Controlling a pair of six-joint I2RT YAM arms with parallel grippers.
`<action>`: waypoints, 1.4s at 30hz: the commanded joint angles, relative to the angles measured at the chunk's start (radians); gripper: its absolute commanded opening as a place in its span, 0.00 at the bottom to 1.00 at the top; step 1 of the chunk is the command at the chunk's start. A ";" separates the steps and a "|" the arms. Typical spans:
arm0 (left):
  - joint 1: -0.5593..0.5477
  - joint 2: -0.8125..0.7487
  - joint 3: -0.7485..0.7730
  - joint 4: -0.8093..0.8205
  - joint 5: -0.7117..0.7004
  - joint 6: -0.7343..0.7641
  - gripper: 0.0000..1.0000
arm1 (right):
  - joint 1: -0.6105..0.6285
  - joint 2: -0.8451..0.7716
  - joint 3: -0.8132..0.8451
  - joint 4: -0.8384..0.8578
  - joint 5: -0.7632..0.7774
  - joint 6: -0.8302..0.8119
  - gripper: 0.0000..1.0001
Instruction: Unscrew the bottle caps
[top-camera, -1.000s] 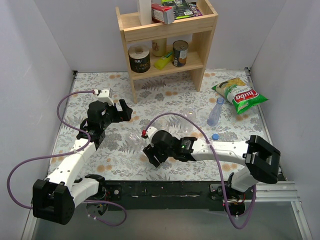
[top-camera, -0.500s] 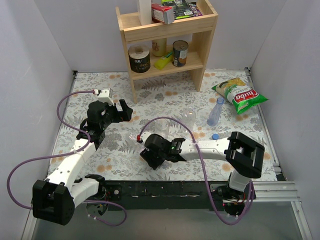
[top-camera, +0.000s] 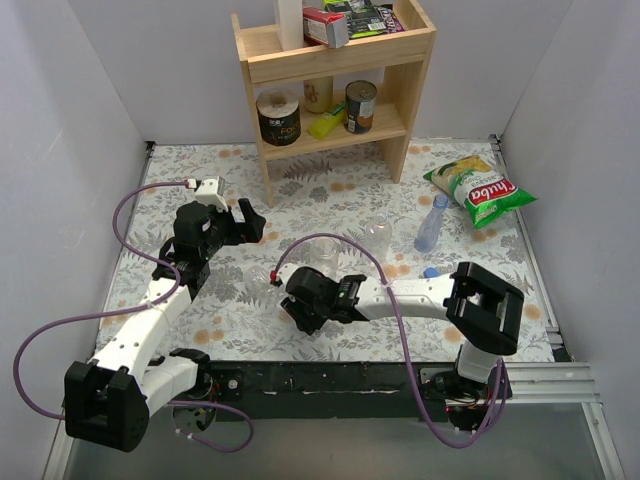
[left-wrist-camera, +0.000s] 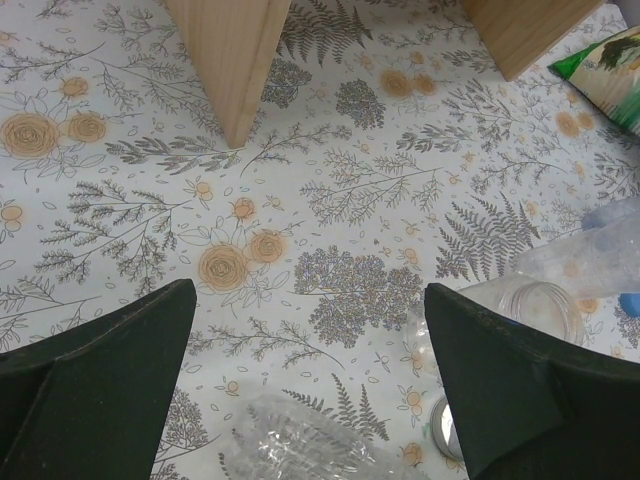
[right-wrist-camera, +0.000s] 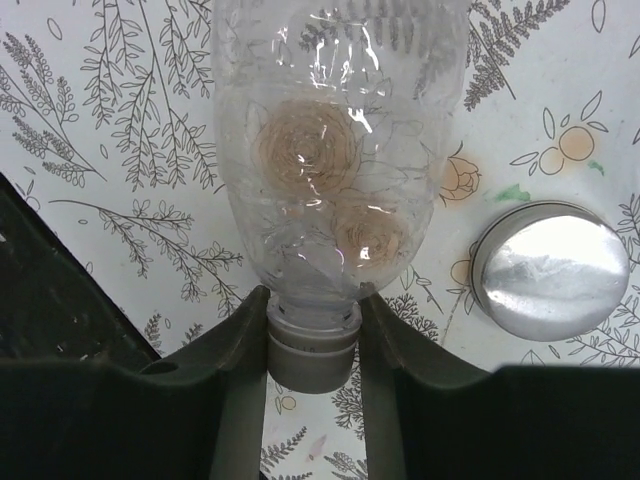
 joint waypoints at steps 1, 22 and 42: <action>-0.001 -0.042 0.030 -0.002 -0.002 -0.003 0.98 | 0.005 -0.106 0.035 -0.035 -0.094 -0.015 0.09; -0.186 -0.138 0.047 -0.062 0.953 0.096 0.96 | -0.362 -0.356 0.089 -0.753 -1.067 -0.340 0.01; -0.703 0.029 0.155 -0.402 0.829 0.234 0.98 | -0.381 -0.473 -0.114 -0.680 -1.282 -0.263 0.01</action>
